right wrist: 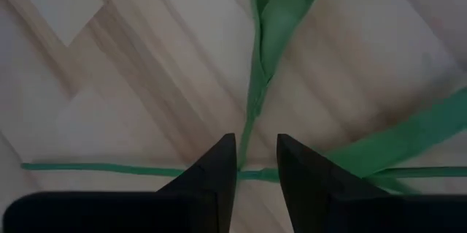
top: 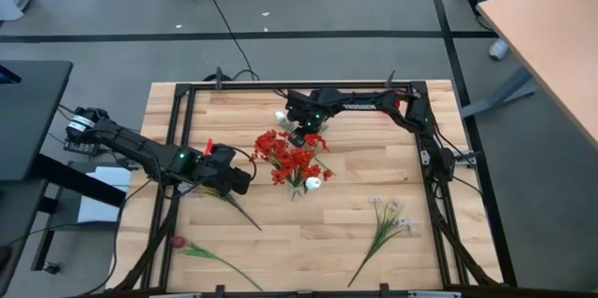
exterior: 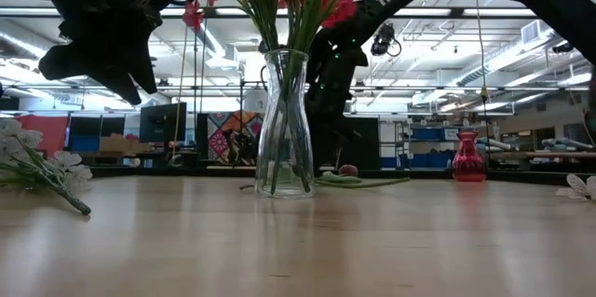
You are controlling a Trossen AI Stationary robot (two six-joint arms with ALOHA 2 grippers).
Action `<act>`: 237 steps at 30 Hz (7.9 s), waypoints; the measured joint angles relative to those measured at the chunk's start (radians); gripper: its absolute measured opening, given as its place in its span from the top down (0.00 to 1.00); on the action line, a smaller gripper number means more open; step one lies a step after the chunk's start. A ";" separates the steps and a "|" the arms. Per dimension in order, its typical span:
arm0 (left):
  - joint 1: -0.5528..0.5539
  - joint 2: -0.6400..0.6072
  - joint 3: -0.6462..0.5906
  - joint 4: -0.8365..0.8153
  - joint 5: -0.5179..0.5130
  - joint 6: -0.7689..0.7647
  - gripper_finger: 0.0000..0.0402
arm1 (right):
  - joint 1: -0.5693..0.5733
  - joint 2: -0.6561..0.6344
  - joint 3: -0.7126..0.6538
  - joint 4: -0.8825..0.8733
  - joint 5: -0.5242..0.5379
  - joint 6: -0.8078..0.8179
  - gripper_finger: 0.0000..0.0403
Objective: Sort flowers into vase by color
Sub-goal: Put the white flower into the transparent vase
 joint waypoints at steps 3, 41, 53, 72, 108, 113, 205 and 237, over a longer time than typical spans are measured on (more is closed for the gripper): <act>0.000 0.000 0.000 -0.002 0.000 0.001 0.64 | -0.001 0.003 0.002 -0.001 -0.014 0.002 0.73; -0.001 0.000 0.000 -0.069 0.056 0.040 0.64 | 0.075 0.046 0.001 0.004 -0.019 0.090 0.68; -0.001 0.000 0.000 -0.094 0.114 0.066 0.64 | 0.116 0.025 0.000 -0.031 0.032 0.155 0.68; 0.001 0.000 0.000 -0.121 0.123 0.109 0.64 | 0.138 0.015 -0.077 0.104 0.154 0.299 0.71; -0.022 -0.185 0.000 0.028 -0.161 0.338 0.64 | 0.168 -0.485 -0.119 0.387 0.475 0.152 1.00; 0.034 -0.225 0.000 0.298 -0.292 0.691 0.64 | 0.162 -0.526 -0.119 0.644 0.353 0.025 1.00; 0.847 -0.064 0.001 1.253 1.101 1.086 0.97 | 0.227 -0.451 -0.117 1.103 0.236 -0.149 0.99; 0.836 -0.021 0.001 1.390 0.942 1.034 0.76 | 0.204 -0.488 -0.117 1.042 0.211 -0.180 0.99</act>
